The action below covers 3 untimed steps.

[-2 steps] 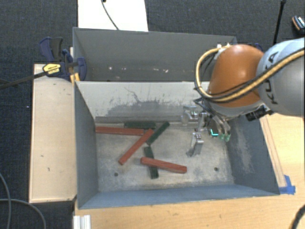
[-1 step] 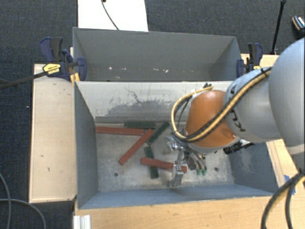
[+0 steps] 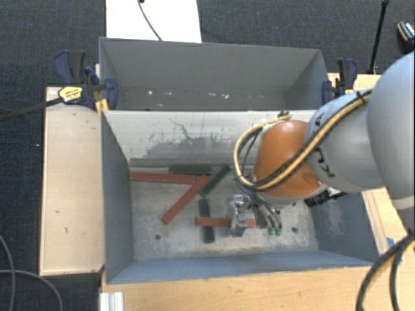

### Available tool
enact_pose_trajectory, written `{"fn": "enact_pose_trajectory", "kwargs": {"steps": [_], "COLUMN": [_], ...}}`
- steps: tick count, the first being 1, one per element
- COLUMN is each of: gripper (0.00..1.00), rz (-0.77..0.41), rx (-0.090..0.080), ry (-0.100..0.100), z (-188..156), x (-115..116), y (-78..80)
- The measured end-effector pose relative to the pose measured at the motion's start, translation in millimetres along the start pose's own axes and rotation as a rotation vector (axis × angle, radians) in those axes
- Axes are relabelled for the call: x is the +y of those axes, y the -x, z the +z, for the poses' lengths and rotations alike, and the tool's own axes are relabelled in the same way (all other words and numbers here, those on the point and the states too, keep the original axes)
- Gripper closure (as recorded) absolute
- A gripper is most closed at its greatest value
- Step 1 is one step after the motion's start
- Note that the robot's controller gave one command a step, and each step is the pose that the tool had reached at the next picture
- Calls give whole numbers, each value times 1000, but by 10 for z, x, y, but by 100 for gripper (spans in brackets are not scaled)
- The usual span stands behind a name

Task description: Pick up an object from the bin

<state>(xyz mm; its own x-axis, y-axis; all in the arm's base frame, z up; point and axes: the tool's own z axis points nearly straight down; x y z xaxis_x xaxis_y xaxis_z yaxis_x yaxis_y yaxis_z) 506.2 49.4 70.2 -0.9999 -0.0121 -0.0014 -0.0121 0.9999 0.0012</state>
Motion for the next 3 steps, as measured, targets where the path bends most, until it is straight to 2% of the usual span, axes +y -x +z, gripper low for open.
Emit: {"fn": "enact_pose_trajectory", "kwargs": {"steps": [1,2,3], "gripper": [100,0,100], "rz": [-24,-28,-26], "rx": [3,1,2], "ry": [-3,-1,-1], "z": [1,-1,-1], "x": [-540,-503,-502], "y": [-170,-161,-163]}}
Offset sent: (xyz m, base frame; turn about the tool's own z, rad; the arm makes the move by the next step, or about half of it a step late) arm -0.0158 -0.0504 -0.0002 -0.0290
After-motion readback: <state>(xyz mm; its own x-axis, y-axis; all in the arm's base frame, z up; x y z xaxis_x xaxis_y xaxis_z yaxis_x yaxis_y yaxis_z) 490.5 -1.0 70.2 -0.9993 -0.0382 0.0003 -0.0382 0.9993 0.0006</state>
